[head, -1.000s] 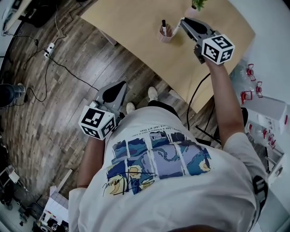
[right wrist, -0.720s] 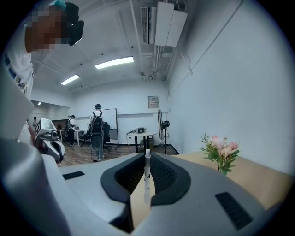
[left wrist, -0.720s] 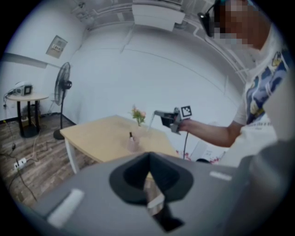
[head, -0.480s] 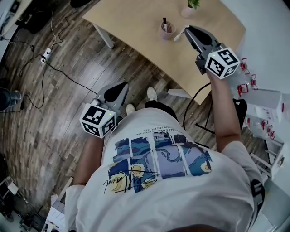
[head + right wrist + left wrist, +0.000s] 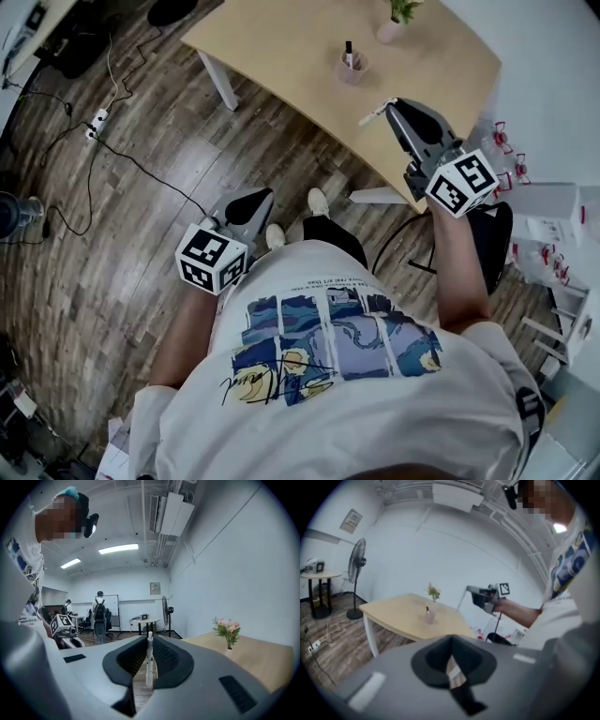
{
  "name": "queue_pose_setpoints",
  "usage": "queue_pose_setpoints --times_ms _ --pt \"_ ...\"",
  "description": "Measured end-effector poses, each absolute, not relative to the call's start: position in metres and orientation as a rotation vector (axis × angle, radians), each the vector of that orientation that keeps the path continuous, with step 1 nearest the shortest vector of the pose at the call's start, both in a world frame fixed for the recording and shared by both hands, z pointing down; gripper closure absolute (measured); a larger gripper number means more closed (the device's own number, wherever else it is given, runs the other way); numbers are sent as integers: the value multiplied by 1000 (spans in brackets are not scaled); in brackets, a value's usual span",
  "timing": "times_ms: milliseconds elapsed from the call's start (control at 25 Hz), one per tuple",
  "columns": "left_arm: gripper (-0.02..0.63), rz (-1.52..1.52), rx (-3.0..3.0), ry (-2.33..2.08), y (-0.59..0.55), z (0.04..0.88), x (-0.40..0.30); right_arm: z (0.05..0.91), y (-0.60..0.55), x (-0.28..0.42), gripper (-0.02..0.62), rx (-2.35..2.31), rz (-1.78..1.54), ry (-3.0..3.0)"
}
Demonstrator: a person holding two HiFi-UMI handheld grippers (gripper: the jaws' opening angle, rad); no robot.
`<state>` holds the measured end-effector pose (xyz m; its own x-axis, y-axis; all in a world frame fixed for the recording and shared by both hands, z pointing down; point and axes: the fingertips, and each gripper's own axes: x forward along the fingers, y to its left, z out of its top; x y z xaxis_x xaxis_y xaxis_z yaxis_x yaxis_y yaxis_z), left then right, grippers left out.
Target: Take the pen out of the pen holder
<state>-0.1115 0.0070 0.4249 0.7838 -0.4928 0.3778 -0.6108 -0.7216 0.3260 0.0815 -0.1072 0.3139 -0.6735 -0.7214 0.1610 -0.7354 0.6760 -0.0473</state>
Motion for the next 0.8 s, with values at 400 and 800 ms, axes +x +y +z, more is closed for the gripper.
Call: queue_pose_setpoints --times_ms 400,800 --pt "597 369 2578 -784 20 419 -120 303 -52 63 561 1224 193 -2761" --pt "597 354 2597 -775 24 416 -125 294 -37 58 561 1234 161 -2753"
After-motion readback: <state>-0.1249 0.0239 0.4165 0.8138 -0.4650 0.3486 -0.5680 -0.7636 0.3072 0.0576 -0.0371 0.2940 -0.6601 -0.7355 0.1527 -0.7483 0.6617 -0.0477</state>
